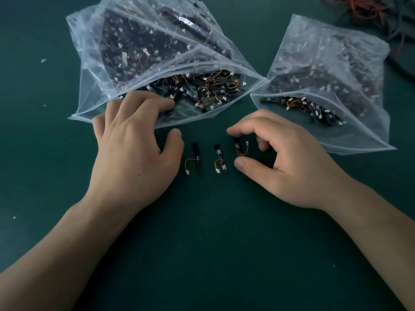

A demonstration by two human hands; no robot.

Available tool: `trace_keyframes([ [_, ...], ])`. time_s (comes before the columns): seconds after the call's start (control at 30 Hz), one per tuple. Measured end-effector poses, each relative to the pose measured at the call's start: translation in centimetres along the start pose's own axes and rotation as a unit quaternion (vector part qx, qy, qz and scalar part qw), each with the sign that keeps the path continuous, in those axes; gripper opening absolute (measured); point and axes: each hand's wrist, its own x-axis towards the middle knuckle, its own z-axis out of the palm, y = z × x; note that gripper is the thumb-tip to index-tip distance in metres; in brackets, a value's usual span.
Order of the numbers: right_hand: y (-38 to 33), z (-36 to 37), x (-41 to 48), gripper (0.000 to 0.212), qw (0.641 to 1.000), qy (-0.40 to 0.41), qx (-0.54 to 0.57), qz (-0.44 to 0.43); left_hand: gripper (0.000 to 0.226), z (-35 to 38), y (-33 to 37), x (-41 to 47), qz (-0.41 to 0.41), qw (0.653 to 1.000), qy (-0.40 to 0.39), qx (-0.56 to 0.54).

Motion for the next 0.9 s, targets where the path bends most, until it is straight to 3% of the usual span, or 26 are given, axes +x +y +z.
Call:
trace_keyframes([
  [0.3, 0.1, 0.1, 0.0, 0.038, 1.0, 0.009, -0.004, -0.004, 0.046, -0.5, 0.6, -0.3, 0.012, 0.998, 0.028, -0.057],
  [0.43, 0.0, 0.2, -0.1, 0.042, 0.999, 0.032, -0.008, -0.025, 0.04, -0.8, 1.1, -0.5, 0.089, 0.99, 0.022, -0.112],
  [0.57, -0.7, 0.3, -0.1, 0.067, 0.987, 0.131, -0.054, -0.074, 0.033, -0.8, 1.6, -0.9, 0.204, 0.967, -0.004, -0.152],
  [0.67, -1.1, 0.6, -0.2, 0.077, 0.975, 0.183, -0.004, -0.127, 0.025, -0.6, 1.7, -1.1, 0.243, 0.955, -0.012, -0.17],
  [0.73, -1.0, 0.9, -0.2, 0.063, 0.968, 0.191, 0.016, -0.162, 0.024, -0.5, 1.8, -1.1, 0.251, 0.951, -0.021, -0.177],
  [0.83, -0.6, 1.1, -0.1, 0.023, 0.956, 0.202, 0.001, -0.211, 0.023, -0.4, 1.8, -1.2, 0.257, 0.949, -0.029, -0.179],
  [0.9, -0.4, 1.1, 0.1, 0.017, 0.961, 0.19, -0.001, -0.201, 0.024, -0.4, 1.8, -1.2, 0.251, 0.95, -0.022, -0.186],
])
